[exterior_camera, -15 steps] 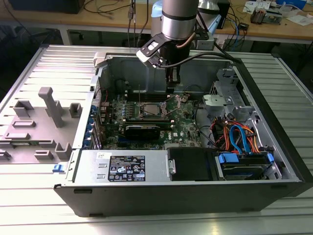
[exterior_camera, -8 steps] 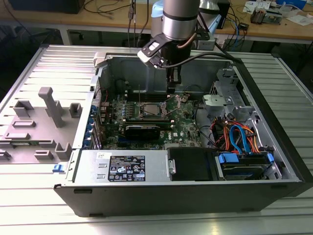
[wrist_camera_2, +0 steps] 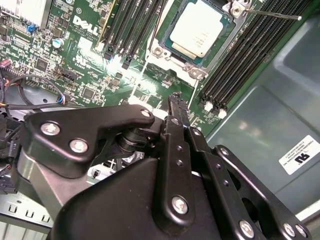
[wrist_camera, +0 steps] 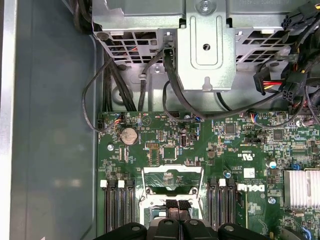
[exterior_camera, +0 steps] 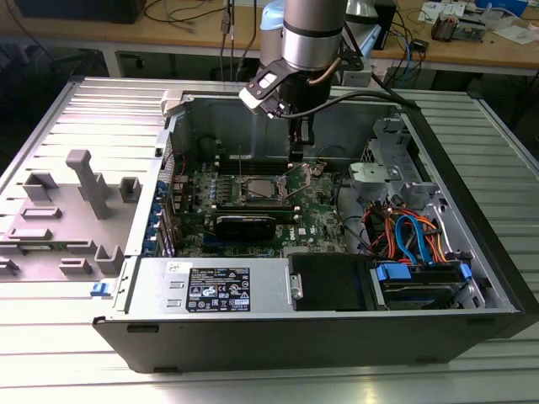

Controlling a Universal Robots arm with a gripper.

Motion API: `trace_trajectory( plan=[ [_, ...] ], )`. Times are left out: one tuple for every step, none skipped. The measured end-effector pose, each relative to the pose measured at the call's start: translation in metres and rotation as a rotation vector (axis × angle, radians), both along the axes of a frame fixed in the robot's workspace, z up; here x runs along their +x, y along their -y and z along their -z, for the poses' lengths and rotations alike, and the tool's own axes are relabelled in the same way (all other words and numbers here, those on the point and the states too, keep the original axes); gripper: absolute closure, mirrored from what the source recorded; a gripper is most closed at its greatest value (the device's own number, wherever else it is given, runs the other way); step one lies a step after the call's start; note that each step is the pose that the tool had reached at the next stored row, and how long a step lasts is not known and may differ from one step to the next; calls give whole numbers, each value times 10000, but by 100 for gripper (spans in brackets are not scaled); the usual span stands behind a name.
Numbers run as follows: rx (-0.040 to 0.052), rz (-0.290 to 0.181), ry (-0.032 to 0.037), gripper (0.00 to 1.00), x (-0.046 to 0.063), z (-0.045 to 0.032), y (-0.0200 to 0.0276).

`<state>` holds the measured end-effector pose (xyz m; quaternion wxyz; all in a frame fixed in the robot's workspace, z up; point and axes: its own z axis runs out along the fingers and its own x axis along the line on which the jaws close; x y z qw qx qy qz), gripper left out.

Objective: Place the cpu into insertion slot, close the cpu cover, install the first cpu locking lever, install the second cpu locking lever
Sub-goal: 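Close the cpu cover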

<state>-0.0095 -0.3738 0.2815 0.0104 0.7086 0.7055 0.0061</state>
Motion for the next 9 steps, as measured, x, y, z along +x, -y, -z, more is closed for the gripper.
trace_trajectory(
  plan=[
    [0,0,1,89,0,0,0],
    [0,0,0,89,0,0,0],
    [1,0,0,89,0,1,0],
    [0,0,0,89,0,1,0],
    [0,0,0,89,0,1,0],
    [0,0,1,89,0,1,0],
    [0,0,0,89,0,1,0],
    [1,0,0,89,0,2,0],
    [1,1,0,89,0,3,0]
  ],
)
